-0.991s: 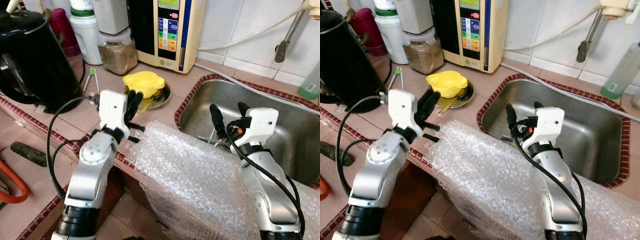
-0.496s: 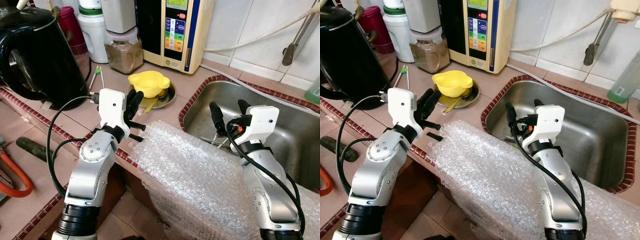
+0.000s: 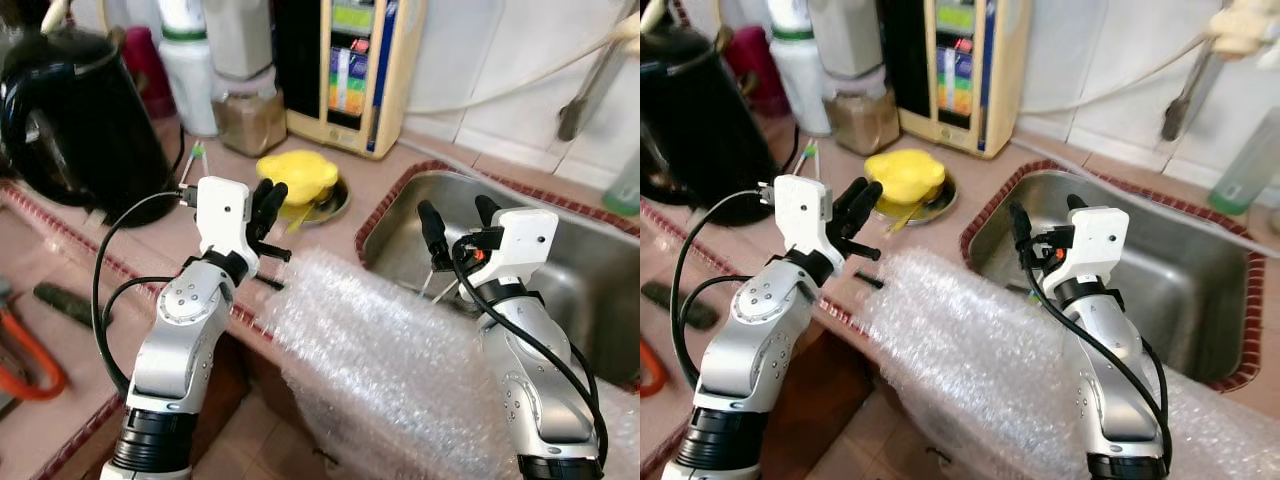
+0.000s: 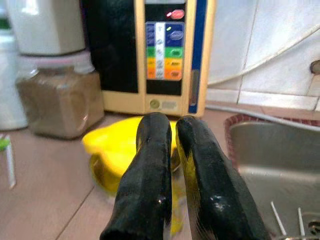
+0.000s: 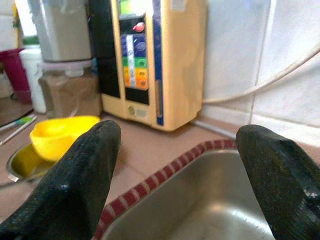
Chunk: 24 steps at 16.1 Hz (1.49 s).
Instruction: Kitchen organization
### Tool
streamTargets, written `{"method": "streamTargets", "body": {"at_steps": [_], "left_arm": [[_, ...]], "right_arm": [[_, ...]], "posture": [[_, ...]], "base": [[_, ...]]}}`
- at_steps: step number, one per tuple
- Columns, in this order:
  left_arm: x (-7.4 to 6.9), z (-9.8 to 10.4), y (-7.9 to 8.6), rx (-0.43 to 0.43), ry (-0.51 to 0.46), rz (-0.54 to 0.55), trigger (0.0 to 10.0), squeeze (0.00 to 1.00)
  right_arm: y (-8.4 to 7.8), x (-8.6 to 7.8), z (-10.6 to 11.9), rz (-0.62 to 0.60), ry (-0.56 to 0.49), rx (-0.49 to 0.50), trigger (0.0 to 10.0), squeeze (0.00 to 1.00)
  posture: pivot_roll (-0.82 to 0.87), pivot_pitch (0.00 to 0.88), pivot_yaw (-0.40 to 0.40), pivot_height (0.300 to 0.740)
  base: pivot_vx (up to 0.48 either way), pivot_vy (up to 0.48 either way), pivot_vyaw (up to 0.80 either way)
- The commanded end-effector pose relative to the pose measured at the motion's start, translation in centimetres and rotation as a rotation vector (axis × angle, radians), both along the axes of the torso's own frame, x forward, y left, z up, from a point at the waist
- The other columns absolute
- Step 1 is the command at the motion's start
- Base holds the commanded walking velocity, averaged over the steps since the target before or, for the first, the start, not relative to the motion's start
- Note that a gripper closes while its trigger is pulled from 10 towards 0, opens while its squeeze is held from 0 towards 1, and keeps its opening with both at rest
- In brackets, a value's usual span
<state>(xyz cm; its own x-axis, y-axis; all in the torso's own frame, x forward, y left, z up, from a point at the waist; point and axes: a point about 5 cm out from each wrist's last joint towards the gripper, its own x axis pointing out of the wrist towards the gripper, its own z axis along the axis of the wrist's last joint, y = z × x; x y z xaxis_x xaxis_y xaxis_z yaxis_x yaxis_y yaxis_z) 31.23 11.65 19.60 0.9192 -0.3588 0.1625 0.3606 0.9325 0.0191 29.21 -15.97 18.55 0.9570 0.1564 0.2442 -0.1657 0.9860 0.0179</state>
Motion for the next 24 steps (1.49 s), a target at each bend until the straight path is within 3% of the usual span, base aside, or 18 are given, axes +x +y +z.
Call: {"method": "streamTargets", "body": {"at_steps": [1,11,24], "left_arm": [[-0.1,0.6,-0.3,0.005,-0.016,-0.024,10.0,0.0],[-0.3,-0.1,-0.7,0.013,0.016,-0.056,10.0,0.0],[0.1,-0.4,-1.2,-0.025,0.095,-0.053,10.0,0.0]], "right_arm": [[0.0,0.1,-0.1,-0.003,0.002,0.0,10.0,0.0],[-0.2,0.3,-0.2,-0.015,0.004,0.005,10.0,0.0],[-0.5,0.5,-0.2,-0.021,0.007,0.014,10.0,0.0]], "posture": [[0.0,0.068,0.055,0.74],[0.0,0.07,0.06,0.74],[0.0,0.069,0.056,0.74]], "base": [[0.262,0.0,0.0],[0.258,0.0,0.0],[0.0,0.0,0.0]]}}
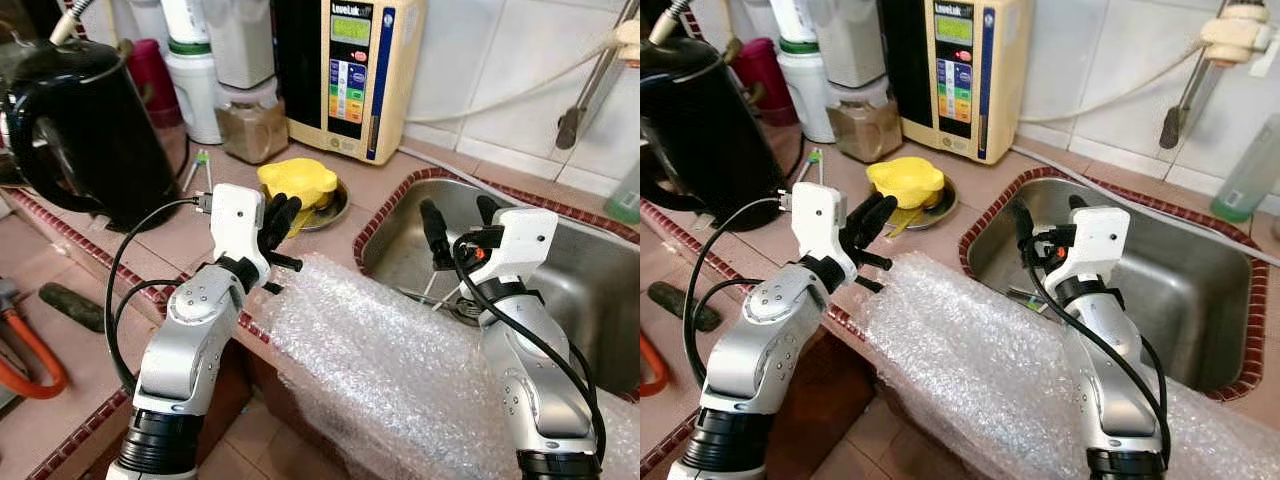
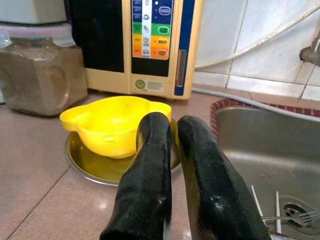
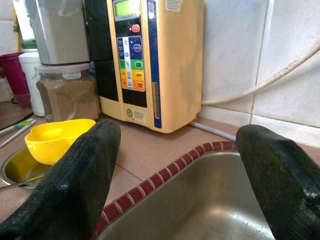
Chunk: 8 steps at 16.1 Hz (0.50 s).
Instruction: Kitchen organization
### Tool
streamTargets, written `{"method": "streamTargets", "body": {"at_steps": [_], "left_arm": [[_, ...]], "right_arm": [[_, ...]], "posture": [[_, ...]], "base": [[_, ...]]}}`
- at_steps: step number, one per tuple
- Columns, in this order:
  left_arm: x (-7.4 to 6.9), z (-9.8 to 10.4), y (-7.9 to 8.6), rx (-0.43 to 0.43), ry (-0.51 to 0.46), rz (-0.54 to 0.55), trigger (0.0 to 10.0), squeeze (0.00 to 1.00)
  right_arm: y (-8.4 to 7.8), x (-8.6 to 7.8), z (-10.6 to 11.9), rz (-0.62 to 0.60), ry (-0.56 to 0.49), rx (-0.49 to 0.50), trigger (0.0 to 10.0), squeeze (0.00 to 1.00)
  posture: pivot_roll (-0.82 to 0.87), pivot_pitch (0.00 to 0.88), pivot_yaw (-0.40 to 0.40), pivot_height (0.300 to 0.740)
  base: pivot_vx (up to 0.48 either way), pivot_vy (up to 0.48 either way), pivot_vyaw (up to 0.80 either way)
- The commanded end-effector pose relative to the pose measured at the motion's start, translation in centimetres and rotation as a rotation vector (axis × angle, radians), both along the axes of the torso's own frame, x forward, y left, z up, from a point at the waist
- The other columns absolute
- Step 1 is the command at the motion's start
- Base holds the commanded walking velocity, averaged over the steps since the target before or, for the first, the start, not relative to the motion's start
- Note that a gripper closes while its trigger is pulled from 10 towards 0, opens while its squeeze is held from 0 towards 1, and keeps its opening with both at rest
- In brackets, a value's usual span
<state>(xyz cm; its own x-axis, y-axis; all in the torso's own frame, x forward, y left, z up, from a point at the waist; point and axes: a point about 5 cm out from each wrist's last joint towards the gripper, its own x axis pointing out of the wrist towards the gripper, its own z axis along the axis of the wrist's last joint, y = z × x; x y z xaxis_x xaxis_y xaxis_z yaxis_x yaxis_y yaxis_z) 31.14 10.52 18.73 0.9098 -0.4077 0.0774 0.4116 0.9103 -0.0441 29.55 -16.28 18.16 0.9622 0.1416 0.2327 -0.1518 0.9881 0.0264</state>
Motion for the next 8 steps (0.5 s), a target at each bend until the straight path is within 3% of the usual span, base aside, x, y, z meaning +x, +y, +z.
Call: {"method": "streamTargets", "body": {"at_steps": [1,3,8], "left_arm": [[0.12,0.38,-0.09,-0.006,0.003,0.0,10.0,0.0],[0.14,0.26,-0.06,-0.015,0.02,-0.001,10.0,0.0],[0.12,0.19,-0.13,-0.02,0.037,-0.009,10.0,0.0]], "right_arm": [[-0.13,0.12,0.17,-0.006,-0.005,0.007,10.0,0.0],[-0.12,0.11,0.18,-0.006,-0.005,0.006,10.0,0.0],[-0.17,0.13,0.17,-0.009,-0.003,0.007,10.0,0.0]], "posture": [[0.0,0.07,0.055,0.74],[0.0,0.07,0.055,0.74],[0.0,0.073,0.055,0.74]], "base": [[0.0,0.0,0.0],[0.0,0.0,0.0],[0.0,0.248,0.0]]}}
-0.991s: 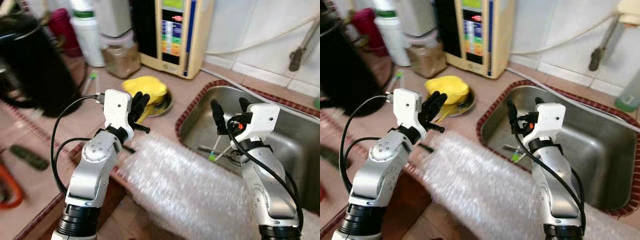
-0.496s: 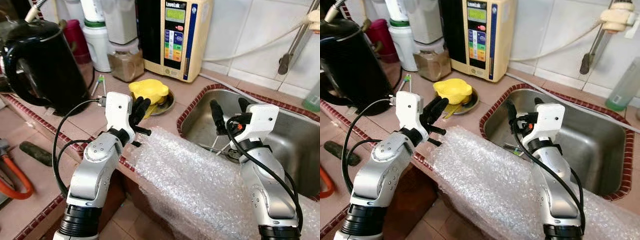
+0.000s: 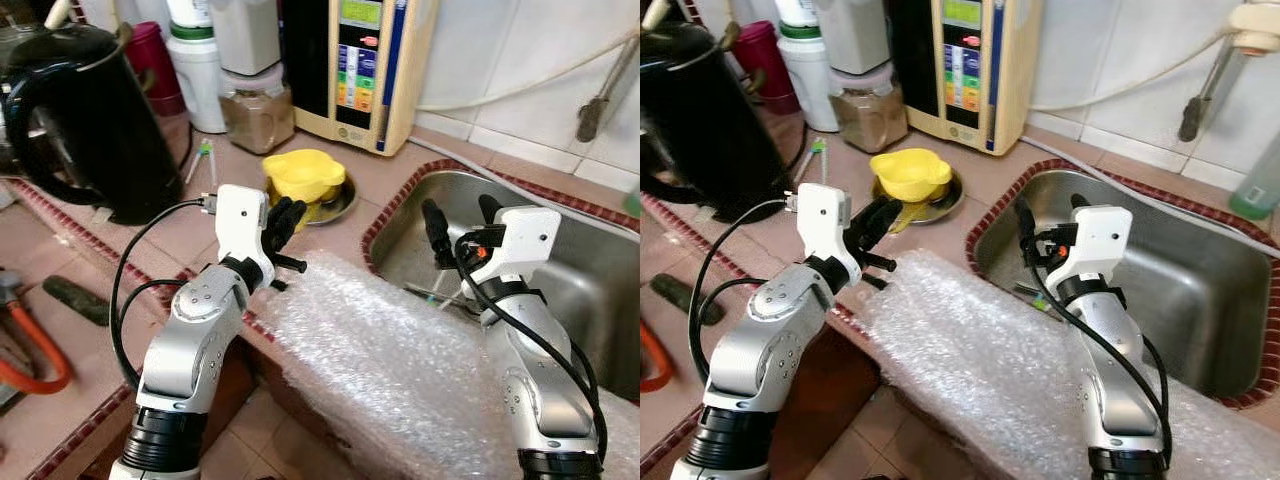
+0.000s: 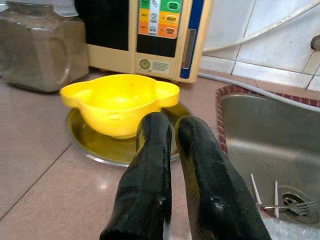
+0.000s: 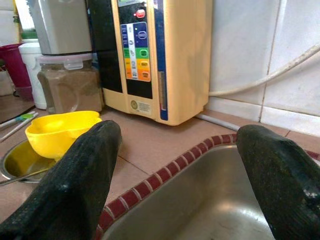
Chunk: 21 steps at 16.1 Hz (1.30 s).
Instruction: Kitchen organization
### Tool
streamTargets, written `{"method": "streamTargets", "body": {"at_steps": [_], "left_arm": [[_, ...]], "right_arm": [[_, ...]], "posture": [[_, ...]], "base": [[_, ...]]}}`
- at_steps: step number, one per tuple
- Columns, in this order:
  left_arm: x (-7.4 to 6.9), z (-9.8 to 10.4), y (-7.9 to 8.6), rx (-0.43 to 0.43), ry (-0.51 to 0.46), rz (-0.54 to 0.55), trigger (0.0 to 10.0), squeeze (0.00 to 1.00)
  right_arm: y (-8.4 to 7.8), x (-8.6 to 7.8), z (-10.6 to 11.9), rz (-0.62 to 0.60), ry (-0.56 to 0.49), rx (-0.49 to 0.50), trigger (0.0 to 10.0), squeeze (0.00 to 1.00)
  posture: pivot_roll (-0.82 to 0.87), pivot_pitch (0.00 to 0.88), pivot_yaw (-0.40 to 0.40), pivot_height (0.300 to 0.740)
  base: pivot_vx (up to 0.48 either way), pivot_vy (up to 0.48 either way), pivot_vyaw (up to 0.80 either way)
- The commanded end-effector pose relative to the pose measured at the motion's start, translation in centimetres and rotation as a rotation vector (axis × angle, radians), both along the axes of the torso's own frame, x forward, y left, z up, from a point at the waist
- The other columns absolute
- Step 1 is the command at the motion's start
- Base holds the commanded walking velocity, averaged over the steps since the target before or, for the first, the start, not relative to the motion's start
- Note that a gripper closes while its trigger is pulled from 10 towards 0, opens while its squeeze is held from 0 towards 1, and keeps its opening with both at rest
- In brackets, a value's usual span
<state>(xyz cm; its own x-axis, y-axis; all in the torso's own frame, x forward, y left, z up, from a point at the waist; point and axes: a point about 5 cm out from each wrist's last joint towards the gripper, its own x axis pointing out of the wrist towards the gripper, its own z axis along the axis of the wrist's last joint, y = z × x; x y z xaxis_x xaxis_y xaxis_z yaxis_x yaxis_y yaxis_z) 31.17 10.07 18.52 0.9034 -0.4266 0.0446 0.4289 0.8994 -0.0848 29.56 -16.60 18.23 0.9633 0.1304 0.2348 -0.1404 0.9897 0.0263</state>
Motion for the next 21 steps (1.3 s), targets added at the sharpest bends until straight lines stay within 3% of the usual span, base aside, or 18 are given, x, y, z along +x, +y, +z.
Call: {"method": "streamTargets", "body": {"at_steps": [1,13,17,21], "left_arm": [[0.12,0.37,0.31,0.003,-0.004,0.012,10.0,0.0],[0.32,0.53,0.11,0.015,-0.004,-0.005,10.0,0.0],[0.36,0.47,0.06,0.016,-0.016,-0.015,10.0,0.0],[0.32,0.53,-0.27,0.003,-0.02,-0.043,10.0,0.0]], "right_arm": [[0.17,0.14,0.09,0.003,0.0,0.007,10.0,0.0],[0.03,0.35,0.29,-0.011,-0.012,0.012,10.0,0.0],[-0.12,0.42,0.3,-0.024,-0.009,0.004,10.0,0.0],[-0.42,0.49,0.39,-0.032,-0.012,0.0,10.0,0.0]], "posture": [[0.0,0.073,0.055,0.74],[0.0,0.061,0.065,0.74],[0.0,0.056,0.066,0.74],[-0.01,0.051,0.06,0.74]], "base": [[0.0,0.337,0.0],[0.0,0.368,0.0],[0.0,0.0,0.0],[0.0,0.0,-0.8]]}}
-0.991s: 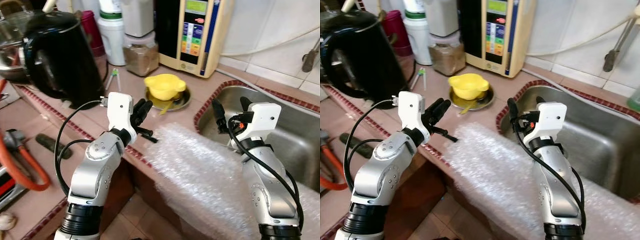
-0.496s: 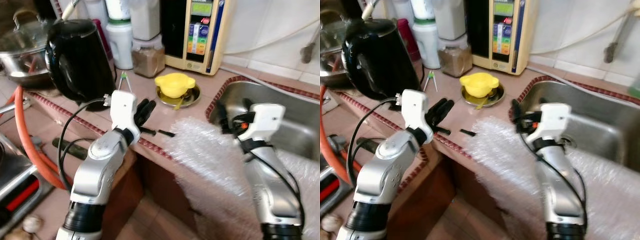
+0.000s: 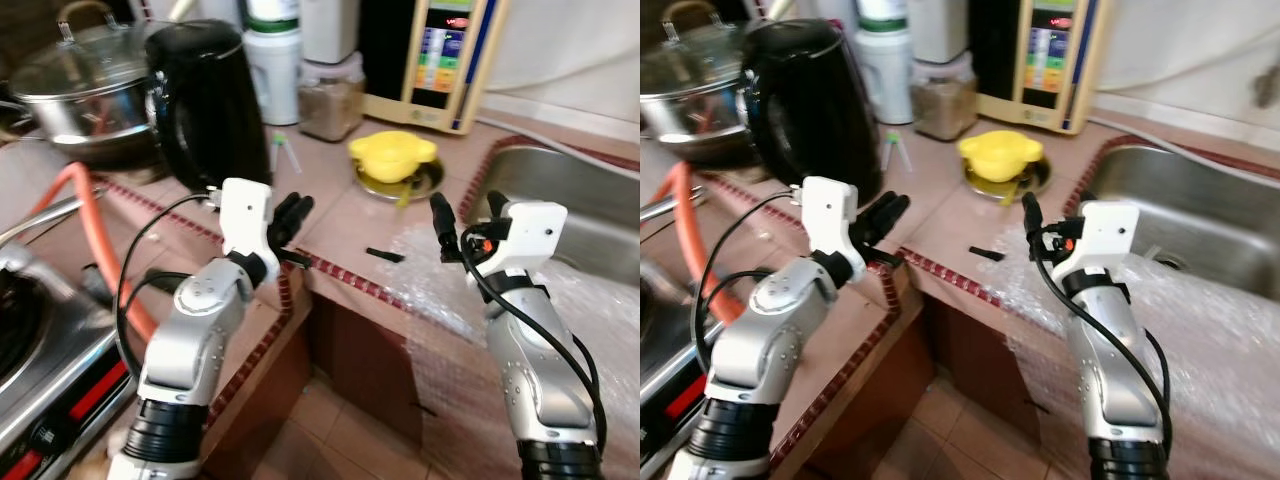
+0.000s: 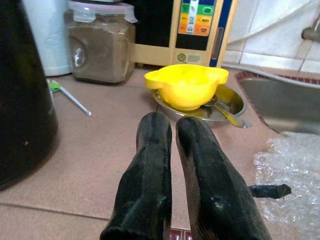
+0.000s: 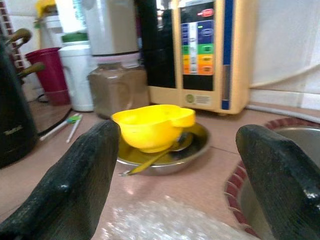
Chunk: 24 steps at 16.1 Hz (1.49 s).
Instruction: Kitchen organization
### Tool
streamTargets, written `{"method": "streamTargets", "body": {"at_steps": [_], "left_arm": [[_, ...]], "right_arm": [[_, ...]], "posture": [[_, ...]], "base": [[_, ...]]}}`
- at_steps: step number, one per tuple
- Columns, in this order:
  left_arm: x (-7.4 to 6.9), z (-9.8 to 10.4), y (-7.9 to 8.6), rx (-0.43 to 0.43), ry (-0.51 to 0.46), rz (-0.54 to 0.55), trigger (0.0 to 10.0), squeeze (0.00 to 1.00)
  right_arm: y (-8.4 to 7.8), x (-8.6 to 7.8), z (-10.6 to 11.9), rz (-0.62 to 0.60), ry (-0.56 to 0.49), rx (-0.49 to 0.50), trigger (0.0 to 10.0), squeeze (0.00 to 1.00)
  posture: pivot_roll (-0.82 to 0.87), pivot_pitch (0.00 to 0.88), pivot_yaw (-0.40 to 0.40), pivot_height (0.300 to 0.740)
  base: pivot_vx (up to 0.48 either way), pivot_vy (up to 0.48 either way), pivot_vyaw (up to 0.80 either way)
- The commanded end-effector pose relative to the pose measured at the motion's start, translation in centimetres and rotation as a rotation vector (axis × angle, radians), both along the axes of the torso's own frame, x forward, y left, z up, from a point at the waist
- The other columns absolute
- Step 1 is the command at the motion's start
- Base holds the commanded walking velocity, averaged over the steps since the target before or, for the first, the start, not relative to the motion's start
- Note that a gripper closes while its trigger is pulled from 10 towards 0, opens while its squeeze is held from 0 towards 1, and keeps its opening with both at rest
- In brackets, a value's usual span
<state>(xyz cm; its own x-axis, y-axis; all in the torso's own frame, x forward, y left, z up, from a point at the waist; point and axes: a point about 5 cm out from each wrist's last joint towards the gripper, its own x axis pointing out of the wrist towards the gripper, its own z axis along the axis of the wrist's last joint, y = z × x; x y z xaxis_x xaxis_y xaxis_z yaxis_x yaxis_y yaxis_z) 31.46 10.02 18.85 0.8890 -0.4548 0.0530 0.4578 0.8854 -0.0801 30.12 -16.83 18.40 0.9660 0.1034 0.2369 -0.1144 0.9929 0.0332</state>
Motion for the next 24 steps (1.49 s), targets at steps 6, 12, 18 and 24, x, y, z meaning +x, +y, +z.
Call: {"method": "streamTargets", "body": {"at_steps": [6,12,18,24], "left_arm": [[-0.1,0.1,-0.5,-0.028,-0.003,-0.017,10.0,0.0],[-0.1,-0.1,-0.6,-0.034,0.006,-0.026,10.0,0.0],[-0.1,-0.2,-0.4,-0.032,0.006,-0.023,10.0,0.0],[0.2,0.3,0.9,-0.028,-0.021,0.075,10.0,0.0]], "right_arm": [[0.0,0.0,0.4,0.007,-0.015,-0.02,10.0,0.0],[0.0,-0.1,0.3,0.005,-0.012,-0.025,10.0,0.0],[0.1,0.0,0.2,0.006,-0.01,-0.025,10.0,0.0],[0.2,-0.2,0.1,0.004,-0.014,-0.02,10.0,0.0]], "posture": [[-0.02,0.054,0.048,0.74],[-0.02,0.061,0.05,0.74],[-0.01,0.062,0.05,0.74],[0.0,0.061,0.062,0.74]], "base": [[0.0,-0.049,-0.38],[0.0,-0.367,0.0],[0.0,-0.454,0.0],[0.0,-0.062,0.0]]}}
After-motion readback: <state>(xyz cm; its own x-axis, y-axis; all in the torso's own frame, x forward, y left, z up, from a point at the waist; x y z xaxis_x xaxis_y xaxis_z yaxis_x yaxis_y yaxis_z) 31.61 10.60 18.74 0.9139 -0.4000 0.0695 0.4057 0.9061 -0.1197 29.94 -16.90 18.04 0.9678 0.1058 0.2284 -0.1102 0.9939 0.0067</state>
